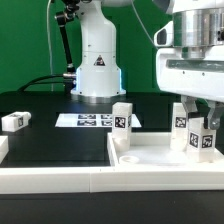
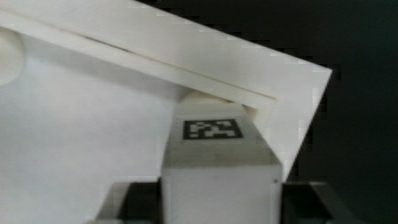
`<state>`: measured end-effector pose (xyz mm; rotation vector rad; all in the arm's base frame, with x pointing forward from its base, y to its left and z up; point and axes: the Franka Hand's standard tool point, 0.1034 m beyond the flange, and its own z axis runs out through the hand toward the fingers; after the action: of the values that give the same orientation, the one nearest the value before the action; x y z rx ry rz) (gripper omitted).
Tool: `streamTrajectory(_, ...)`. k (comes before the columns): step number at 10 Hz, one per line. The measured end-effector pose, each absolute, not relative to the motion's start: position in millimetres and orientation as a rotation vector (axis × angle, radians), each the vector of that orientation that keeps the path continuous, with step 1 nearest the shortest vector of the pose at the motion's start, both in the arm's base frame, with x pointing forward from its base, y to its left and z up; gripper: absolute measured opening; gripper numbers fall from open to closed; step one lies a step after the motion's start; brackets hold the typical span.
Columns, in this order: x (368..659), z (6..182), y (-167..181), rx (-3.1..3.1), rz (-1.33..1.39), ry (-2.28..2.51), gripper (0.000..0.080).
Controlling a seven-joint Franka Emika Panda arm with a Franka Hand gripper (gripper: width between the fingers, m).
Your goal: Assemble square table
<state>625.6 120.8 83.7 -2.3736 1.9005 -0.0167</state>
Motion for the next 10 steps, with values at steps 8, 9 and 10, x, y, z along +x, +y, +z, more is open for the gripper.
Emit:
streamTrajectory(8, 626.7, 83.3, 119.3, -1.955, 0.016, 2.311, 0.0291)
streamTrajectory(9, 626.6, 82.8, 119.4, -1.981, 0.014, 2.289, 0.0291)
streamTrajectory(10, 626.3, 82.6, 119.5, -2.002, 0.016, 2.273, 0.0458)
